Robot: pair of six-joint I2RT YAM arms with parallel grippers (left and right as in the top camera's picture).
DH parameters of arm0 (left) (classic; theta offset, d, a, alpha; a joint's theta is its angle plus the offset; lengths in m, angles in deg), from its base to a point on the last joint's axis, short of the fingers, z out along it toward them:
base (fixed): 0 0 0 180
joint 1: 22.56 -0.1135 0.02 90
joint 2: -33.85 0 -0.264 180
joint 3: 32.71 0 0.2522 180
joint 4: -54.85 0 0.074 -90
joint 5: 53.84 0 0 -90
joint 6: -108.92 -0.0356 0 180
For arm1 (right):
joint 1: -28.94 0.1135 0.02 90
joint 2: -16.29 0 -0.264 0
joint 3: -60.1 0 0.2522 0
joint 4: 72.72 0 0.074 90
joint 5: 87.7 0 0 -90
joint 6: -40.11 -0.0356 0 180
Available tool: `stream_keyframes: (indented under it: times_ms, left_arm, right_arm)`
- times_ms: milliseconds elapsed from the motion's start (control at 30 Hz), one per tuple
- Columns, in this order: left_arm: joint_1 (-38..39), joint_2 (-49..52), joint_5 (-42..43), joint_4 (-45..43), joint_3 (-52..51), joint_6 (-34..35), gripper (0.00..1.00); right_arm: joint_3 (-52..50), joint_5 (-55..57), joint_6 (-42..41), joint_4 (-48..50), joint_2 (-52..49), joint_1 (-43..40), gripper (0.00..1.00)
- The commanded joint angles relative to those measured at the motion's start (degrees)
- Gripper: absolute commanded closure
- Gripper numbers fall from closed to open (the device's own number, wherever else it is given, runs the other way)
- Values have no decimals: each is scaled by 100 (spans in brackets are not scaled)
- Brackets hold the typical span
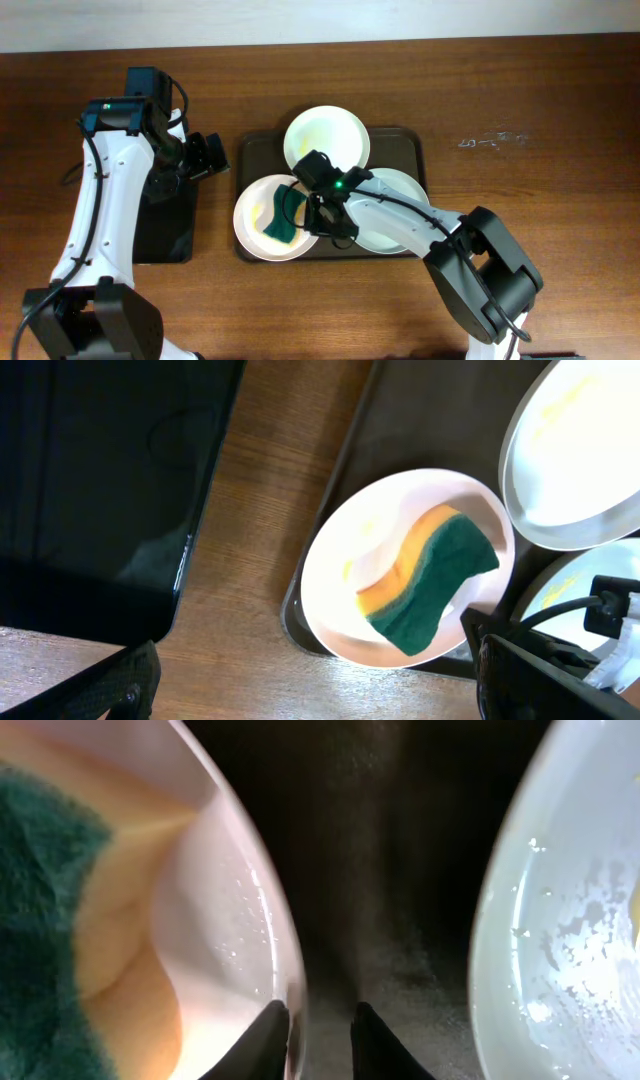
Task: Clean dirty plates on tray and stack at the side
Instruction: 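Reach the right gripper to the rim of the pinkish plate and grasp it, then scrub the pinkish plate with the sponge in the left gripper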
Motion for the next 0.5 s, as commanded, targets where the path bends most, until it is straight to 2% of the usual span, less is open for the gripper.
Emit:
stream_keyframes:
  times_ms: [0, 67, 133, 200, 267, 300, 400, 467]
  left_arm:
    - [9, -2, -57, -20, -92, -219, 1]
    - [9, 9, 48, -243, -520, -227, 0]
    - [9, 20, 824, -667, -962, -813, 0]
    - [13, 20, 975, -927, -1300, -929, 0]
    - [96, 20, 1067, -966, -1379, -1043, 2]
    - [188, 20, 1067, -966, -1381, -1043, 9]
    - [538, 57, 1043, -988, -1381, -1152, 36]
    - [713, 144, 1049, -1185, -1478, -1152, 38]
  right_arm:
    - [-57, 92, -81, 79, -107, 35, 96]
    - [-131, 92, -79, 140, -107, 37, 96]
    - [-190, 90, -79, 221, -107, 35, 88]
    - [-190, 94, -76, 232, -118, 35, 79]
    - [-190, 87, -76, 343, -267, 31, 78]
    - [-190, 42, -74, 396, -319, 31, 79]
    - [-168, -105, -4, 391, -319, 22, 91]
    - [-81, -457, 365, 391, -319, -55, 92]
